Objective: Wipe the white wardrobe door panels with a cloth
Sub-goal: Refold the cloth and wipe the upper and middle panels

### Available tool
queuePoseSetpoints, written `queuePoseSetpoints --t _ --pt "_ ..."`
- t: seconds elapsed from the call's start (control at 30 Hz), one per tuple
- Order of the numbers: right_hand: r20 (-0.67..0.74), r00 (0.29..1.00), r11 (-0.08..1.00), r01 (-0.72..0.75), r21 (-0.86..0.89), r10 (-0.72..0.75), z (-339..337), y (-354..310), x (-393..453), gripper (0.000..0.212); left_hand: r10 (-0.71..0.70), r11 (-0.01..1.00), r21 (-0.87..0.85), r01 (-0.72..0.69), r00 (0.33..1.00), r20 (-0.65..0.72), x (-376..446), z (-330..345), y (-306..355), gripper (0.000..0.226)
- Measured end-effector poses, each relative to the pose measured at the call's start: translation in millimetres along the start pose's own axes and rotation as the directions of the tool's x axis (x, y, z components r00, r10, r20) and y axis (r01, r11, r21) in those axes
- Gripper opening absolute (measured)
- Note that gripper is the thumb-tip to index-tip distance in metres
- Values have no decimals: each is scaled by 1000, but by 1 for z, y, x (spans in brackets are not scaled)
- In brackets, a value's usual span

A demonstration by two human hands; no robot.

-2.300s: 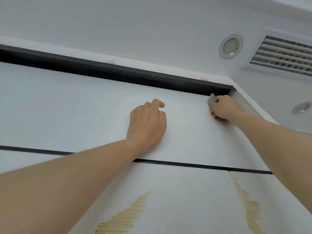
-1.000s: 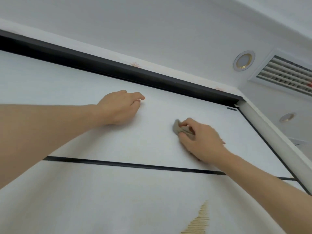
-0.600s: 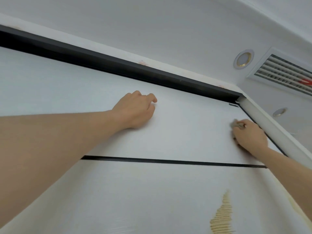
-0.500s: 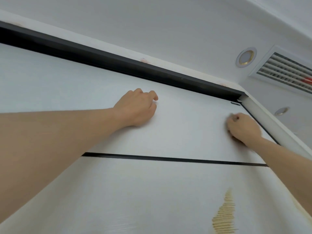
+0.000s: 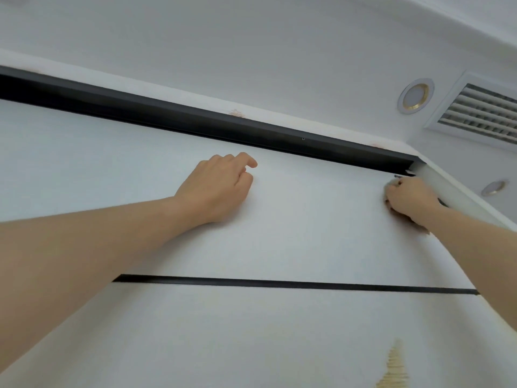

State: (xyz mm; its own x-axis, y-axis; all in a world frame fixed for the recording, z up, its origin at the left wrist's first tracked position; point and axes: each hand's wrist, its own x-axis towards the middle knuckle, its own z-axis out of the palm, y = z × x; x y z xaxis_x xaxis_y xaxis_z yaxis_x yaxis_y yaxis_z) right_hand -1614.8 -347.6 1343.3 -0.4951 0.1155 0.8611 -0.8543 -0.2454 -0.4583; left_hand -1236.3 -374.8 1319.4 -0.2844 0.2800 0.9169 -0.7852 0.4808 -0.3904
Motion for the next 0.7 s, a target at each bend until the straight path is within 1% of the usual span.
queuePoseSetpoints --t 0.03,0.07,0.1,0.13,0.17,0.2,0.23,0.27,0.3,0.33,0.37,0.4,0.43,0.47,0.5,0.53,0.57,0.6,0.63,0.67,0.7 --pt "12 999 999 -34 -23 34 4 -1 6 21 -10 1000 -2 10 1000 -5 0 -1 0 41" --pt "12 1000 1000 -17 -25 18 8 -13 3 20 -15 1000 -3 15 1000 -9 -1 -1 0 41" --pt "-4 999 998 53 -23 -54 13 -34 -5 23 -20 1000 -7 19 1000 -15 -1 -1 0 41" --pt "-15 988 988 155 -17 -155 15 -58 -19 28 -17 1000 -15 16 1000 -26 0 -1 1 41" --pt "-2 961 961 275 5 -275 17 -84 -38 32 -21 999 -31 20 999 -39 0 -2 0 41" --pt "51 912 913 405 47 -407 17 -108 -63 30 -34 998 -53 31 998 -56 0 -2 -1 40" --pt "136 829 839 531 116 -543 17 -127 -91 24 -51 996 -79 46 996 -71 1 -2 -2 41" --pt "236 716 753 617 228 -658 15 -141 -122 20 -64 994 -99 56 994 -86 2 -2 -2 44" --pt "334 585 673 644 364 -739 11 -150 -150 22 -73 991 -118 61 992 -101 2 -2 -2 49" --pt "398 476 620 633 464 -784 8 -154 -166 26 -79 989 -137 63 990 -118 1 -3 -2 54" --pt "403 453 606 623 495 -795 8 -152 -161 30 -86 984 -164 63 987 -133 1 -4 -3 55" --pt "357 518 628 627 461 -778 10 -145 -139 30 -95 978 -199 65 985 -144 1 -6 -3 55" --pt "285 645 701 600 387 -709 16 -134 -105 27 -109 970 -232 74 984 -144 0 -6 -3 54" --pt "211 786 807 522 277 -581 18 -120 -66 21 -115 964 -257 76 983 -142 -1 -6 -2 52" --pt "134 914 920 364 144 -383 19 -103 -31 18 -108 962 -263 70 985 -136 -1 -6 -2 50" --pt "86 977 980 193 41 -196 21 -87 -6 17 -91 966 -255 55 987 -135 0 -5 -2 48" --pt "60 994 995 96 -27 -95 25 -83 3 17 -87 967 -249 49 985 -146 0 -4 -4 47" --pt "48 993 993 106 -44 -104 32 -91 3 23 -91 968 -246 49 983 -160 0 -4 -5 48" --pt "39 977 976 212 -43 -210 40 -108 -8 32 -97 967 -249 52 980 -172 1 -3 -6 48" --pt "28 943 943 333 -15 -332 46 -131 -25 37 -101 965 -256 51 977 -187 3 -3 -4 49" --pt "53 894 896 442 44 -444 49 -158 -49 37 -114 962 -268 56 972 -206 4 -3 -4 49"
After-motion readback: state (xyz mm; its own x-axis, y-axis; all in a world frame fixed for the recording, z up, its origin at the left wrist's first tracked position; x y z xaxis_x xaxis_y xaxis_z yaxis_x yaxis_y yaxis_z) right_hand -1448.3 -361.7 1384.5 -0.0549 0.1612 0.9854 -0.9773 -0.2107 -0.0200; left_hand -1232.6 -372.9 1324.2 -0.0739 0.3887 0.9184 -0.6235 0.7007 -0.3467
